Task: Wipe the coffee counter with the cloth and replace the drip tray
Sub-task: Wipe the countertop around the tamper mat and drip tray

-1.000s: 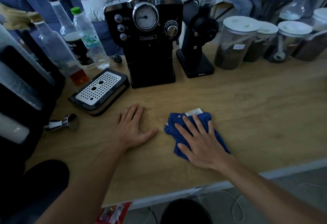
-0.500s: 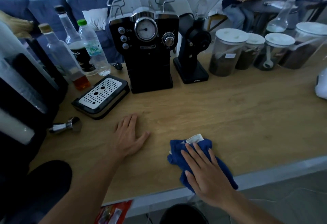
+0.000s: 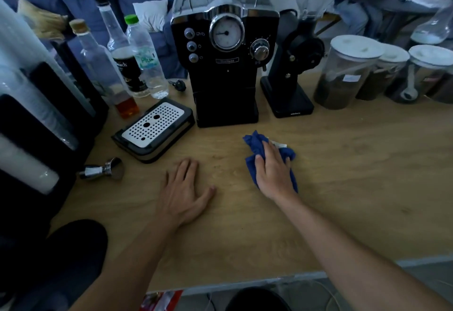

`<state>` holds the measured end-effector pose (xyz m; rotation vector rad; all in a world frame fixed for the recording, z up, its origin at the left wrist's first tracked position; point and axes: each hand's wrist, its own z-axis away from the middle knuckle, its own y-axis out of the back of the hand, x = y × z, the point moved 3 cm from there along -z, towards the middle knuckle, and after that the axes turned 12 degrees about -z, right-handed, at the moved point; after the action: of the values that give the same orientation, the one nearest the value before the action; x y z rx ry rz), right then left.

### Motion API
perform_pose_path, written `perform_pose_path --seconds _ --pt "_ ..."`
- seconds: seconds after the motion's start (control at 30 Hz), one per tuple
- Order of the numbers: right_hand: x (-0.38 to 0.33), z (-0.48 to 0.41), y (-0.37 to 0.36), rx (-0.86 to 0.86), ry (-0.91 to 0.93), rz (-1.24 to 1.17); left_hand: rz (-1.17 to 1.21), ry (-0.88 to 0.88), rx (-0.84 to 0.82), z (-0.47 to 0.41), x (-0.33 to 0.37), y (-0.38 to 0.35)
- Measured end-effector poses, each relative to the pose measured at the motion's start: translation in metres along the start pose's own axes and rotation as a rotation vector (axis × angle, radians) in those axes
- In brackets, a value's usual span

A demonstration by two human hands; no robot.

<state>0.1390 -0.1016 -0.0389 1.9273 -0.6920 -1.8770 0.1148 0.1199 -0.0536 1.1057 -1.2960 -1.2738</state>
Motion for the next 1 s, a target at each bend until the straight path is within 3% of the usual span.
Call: perform_pose_path --seconds 0.2,0.37,0.7,1.0 --pt "-0.008 -0.062 -0.021 -0.120 0.038 0.199 0.020 -0.006 -0.006 -0.005 -0.001 0.000" --pt "-0.005 -0.059 -0.031 -0.285 0.186 0.454 -0.008 -0.020 -0.019 -0.010 -0.003 -0.001" --pt "0.004 0.064 -0.007 -0.537 0.428 0.476 -0.003 -0.027 -0.031 0.003 -0.006 -0.004" --pt "0.022 0.161 0.007 -0.486 0.530 0.570 0.034 -0.015 -0.039 0.038 -0.006 -0.005"
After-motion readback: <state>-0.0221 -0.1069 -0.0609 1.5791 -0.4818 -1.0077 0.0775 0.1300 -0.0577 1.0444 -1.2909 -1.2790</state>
